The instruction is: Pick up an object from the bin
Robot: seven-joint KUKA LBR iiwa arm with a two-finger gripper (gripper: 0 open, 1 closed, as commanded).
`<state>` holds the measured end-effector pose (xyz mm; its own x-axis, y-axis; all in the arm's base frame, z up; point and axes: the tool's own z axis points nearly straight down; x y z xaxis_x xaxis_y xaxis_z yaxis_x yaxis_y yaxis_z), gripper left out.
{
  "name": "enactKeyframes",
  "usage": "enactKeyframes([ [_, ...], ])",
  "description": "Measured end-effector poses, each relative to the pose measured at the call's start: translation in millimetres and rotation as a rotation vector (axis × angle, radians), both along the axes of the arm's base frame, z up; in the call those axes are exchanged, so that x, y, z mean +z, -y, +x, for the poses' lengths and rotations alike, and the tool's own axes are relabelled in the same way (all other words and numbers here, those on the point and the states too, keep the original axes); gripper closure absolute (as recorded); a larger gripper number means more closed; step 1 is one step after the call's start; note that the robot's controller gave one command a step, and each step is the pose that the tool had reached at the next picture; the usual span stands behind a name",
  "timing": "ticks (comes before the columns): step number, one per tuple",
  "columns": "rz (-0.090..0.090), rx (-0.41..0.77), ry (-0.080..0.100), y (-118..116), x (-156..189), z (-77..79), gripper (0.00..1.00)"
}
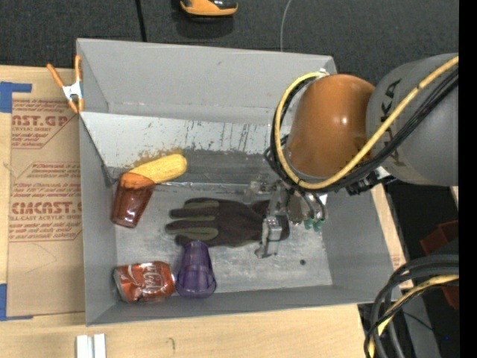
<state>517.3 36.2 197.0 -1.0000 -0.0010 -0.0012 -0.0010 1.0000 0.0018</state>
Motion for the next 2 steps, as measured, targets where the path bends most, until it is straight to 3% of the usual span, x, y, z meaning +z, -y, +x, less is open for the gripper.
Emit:
enactKeyframes([
  [1,-0.001,0.018,0.007,8.7,-54.1,14.2,0.00],
  [2,-0.001,0.093,0.001,5.7,-115.1,8.6,1.00],
])
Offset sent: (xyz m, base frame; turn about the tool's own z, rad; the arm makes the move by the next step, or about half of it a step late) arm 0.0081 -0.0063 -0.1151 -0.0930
